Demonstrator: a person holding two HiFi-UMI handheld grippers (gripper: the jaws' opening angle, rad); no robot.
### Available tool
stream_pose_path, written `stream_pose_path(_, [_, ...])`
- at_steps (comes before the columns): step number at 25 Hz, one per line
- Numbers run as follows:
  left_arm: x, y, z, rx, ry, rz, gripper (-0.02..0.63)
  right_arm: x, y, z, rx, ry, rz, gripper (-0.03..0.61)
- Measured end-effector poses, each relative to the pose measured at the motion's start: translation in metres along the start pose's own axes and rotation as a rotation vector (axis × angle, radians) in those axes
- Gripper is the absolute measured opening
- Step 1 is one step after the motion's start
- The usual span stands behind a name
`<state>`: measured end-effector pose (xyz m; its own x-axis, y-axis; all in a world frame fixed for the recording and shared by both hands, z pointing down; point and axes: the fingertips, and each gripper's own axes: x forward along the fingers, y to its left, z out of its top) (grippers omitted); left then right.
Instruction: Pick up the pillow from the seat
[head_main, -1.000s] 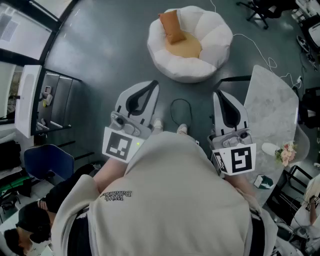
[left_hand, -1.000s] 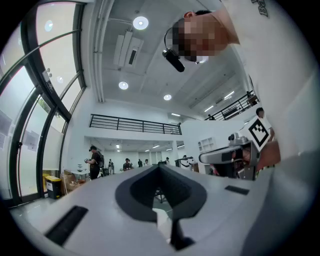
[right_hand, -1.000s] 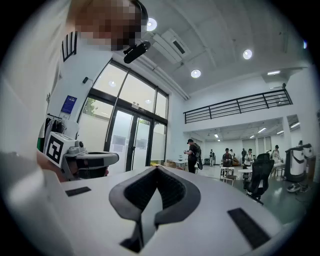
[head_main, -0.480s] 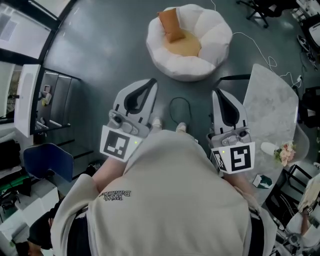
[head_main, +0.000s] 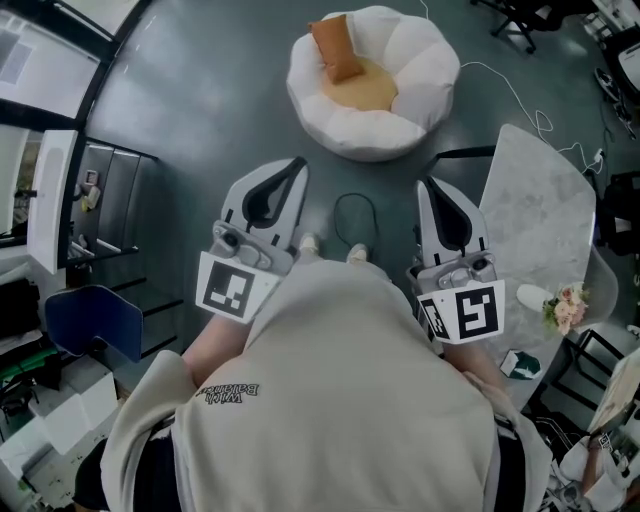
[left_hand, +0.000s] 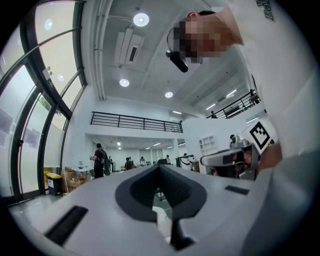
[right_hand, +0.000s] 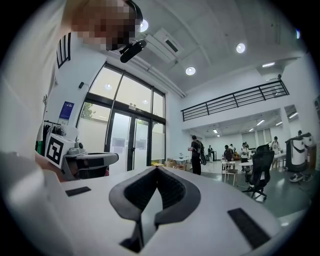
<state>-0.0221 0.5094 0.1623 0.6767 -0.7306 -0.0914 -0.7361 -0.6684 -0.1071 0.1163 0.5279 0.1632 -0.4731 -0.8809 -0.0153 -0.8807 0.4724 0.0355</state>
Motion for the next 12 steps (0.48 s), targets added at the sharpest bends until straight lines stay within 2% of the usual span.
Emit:
stream_pose_path(5, [0.011,-0.019,-0.005,0.008,0.002,0.025,0.009,-0.014,-0.018,-0.01,0.0,0.0,0.025,0.009])
stream_pose_path(9, [0.019,-0.037,-0.007,0.021,-0.055,0.031,0.009,-0.028,-0.037,-0.022,0.008,-0.003,0.032,0.009])
stream_pose_path(12, [0.026,-0.049,-0.018,0.019,-0.027,0.035,0.009,-0.032,-0.05,-0.032,0.012,-0.004,0.032,0.009])
